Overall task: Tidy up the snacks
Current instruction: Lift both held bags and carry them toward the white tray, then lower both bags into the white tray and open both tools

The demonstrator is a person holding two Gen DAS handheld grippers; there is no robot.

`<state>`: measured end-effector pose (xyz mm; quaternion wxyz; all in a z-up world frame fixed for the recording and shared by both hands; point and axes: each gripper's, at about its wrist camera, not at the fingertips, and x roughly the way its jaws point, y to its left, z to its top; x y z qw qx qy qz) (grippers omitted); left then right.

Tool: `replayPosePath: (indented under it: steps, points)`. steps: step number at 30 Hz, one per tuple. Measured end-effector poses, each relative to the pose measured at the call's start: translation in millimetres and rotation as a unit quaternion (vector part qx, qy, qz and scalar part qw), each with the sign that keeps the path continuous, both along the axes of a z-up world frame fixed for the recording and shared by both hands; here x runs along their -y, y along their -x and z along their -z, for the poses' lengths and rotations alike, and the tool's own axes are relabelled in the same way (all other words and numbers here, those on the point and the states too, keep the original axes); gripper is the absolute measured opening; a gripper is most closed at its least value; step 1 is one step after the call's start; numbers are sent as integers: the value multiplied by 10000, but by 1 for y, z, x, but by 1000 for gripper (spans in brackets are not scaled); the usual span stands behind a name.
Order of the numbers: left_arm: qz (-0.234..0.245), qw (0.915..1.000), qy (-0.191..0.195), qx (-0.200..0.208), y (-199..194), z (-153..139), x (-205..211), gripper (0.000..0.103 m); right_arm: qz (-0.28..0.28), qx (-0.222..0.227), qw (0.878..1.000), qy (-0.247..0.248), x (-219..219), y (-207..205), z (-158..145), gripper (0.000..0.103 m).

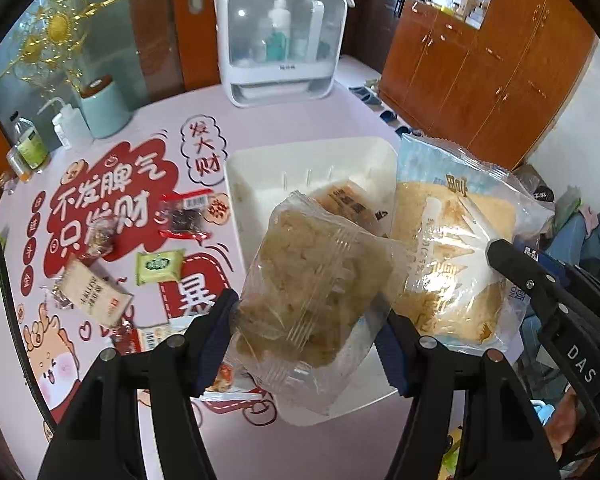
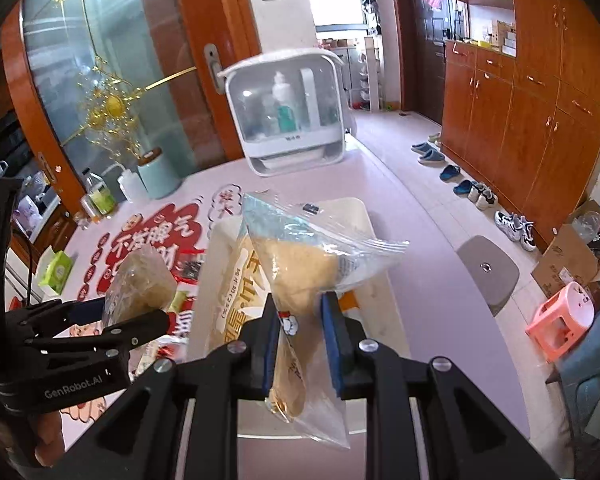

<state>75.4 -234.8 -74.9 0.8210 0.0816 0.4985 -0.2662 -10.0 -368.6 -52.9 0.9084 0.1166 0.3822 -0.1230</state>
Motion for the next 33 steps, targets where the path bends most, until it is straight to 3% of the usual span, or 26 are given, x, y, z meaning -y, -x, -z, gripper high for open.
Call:
replayPosePath:
  steps: [15, 23, 24, 27, 33]
  points:
    - [-36, 9973, -522, -513, -15, 63, 34, 64, -317, -663, 9973, -19, 21, -18, 46, 21]
    - [-45, 9967, -614, -529, -16, 72, 38, 64, -526, -929, 9943, -78, 23, -26, 63, 22]
    - [-18, 9969, -602, -506, -15, 72, 39, 66, -540, -942, 9941, -79, 23, -28, 63, 22]
    - [33, 9972, -579, -473, -15, 70, 39, 85, -591, -1019, 9930, -101, 22, -33, 68, 23]
    - [10, 9961, -651, -588, -18, 73, 34, 90, -527, -1418, 9885, 20, 25, -44, 84, 40]
